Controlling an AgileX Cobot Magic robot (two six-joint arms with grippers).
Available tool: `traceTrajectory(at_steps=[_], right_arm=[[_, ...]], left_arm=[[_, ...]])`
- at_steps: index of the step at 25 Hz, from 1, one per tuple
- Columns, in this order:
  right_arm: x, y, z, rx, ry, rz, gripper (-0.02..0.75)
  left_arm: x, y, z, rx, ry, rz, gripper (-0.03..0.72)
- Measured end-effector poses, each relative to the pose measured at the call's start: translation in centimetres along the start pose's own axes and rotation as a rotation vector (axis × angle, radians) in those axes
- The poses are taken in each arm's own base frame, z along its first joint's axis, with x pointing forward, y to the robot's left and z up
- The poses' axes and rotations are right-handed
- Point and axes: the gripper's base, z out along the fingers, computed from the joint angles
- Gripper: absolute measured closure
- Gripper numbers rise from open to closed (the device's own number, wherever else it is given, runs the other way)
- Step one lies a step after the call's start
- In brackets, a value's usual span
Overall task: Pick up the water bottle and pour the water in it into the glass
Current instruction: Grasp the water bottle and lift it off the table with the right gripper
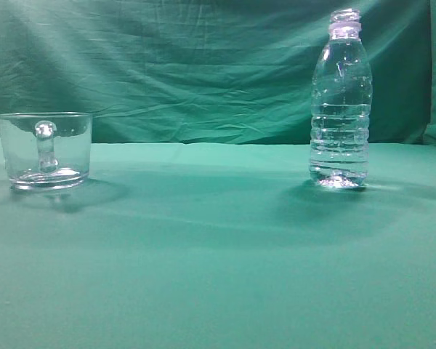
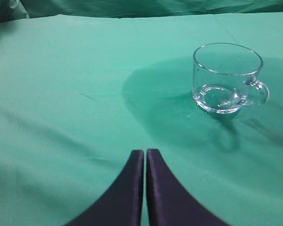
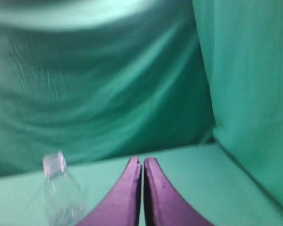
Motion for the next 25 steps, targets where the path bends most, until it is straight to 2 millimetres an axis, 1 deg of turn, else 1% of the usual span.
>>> traceTrajectory(at_steps=[2, 4, 7, 8, 12, 15, 17, 19, 21, 25], right_arm=[[-0.8, 0.0, 0.0, -0.003, -0.089, 0.023, 0.738], [-1.5, 0.2, 0.0, -0.008, -0.083, 0.041, 0.738], [-4.0, 0.8, 0.3, -0.015, -0.052, 0.044, 0.738], [-4.9, 1.0, 0.6, -0.015, -0.038, 0.044, 0.738], [-6.8, 1.4, 2.9, 0.001, 0.087, 0.044, 0.738], [-6.7, 1.5, 5.0, 0.020, 0.220, 0.041, 0.738], [-6.3, 1.5, 6.5, 0.023, 0.303, 0.021, 0.738], [-5.7, 1.9, 7.8, -0.010, 0.369, -0.024, 0.738], [-4.8, 2.7, 9.0, -0.072, 0.428, -0.073, 0.738], [-2.9, 4.6, 11.2, -0.182, 0.464, -0.114, 0.738]], left_arm=[[0.0, 0.0, 0.0, 0.000, 0.000, 0.000, 0.688], [0.0, 0.0, 0.0, 0.000, 0.000, 0.000, 0.688], [0.0, 0.0, 0.0, 0.000, 0.000, 0.000, 0.688], [0.0, 0.0, 0.0, 0.000, 0.000, 0.000, 0.688], [0.0, 0.0, 0.0, 0.000, 0.000, 0.000, 0.688], [0.0, 0.0, 0.0, 0.000, 0.000, 0.000, 0.688], [0.0, 0.0, 0.0, 0.000, 0.000, 0.000, 0.688], [0.0, 0.0, 0.0, 0.000, 0.000, 0.000, 0.688], [0.0, 0.0, 0.0, 0.000, 0.000, 0.000, 0.688], [0.0, 0.0, 0.0, 0.000, 0.000, 0.000, 0.688]])
